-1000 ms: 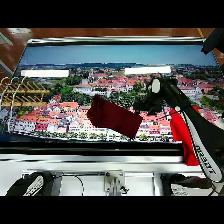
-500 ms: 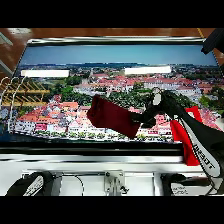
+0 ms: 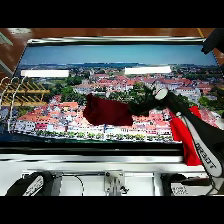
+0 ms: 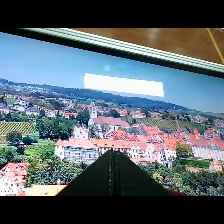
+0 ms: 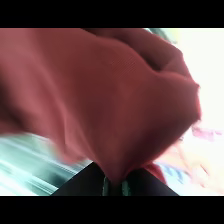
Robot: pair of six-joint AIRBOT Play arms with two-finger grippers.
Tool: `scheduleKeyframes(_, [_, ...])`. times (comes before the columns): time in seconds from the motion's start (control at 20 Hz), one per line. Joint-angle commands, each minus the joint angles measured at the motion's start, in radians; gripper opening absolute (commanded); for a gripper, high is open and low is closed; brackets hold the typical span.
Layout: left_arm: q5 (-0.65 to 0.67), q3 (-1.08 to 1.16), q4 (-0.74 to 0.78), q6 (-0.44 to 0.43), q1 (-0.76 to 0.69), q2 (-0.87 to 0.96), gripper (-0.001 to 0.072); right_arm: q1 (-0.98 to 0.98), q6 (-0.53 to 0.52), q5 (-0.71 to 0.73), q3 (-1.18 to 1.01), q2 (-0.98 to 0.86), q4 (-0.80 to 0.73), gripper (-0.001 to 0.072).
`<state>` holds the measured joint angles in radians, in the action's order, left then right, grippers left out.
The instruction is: Fold the shirts.
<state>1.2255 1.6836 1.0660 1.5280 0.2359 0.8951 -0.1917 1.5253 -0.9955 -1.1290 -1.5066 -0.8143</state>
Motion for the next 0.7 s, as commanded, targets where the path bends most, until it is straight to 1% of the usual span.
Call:
scheduleKeyframes(0.0, [0.000,0.000,0.000,0.000,0.000,0.003,0.0031,0.091,-0.015,-0.035,-0.183,0.127,0.065,0.0057])
scheduleKeyframes(0.15, [0.000,0.000,0.000,0.000,0.000,0.004,0.0032,0.224,0.078,-0.157,-0.369,0.229,0.042,0.0057])
scheduleKeyframes(0.25, [0.000,0.000,0.000,0.000,0.000,0.003,0.0032,0.316,0.135,-0.235,-0.433,0.278,-0.006,0.0057])
scheduleKeyframes(0.4, [0.000,0.000,0.000,0.000,0.000,-0.003,0.0032,0.458,0.196,-0.323,-0.454,0.329,-0.056,0.0057])
scheduleKeyframes(0.55, [0.000,0.000,0.000,-0.001,0.000,-0.013,0.0032,0.581,0.227,-0.378,-0.454,0.335,-0.065,0.0057])
scheduleKeyframes(0.65, [0.000,0.000,-0.001,-0.017,0.000,-0.021,0.0031,0.622,0.237,-0.404,-0.454,0.335,-0.110,0.0057])
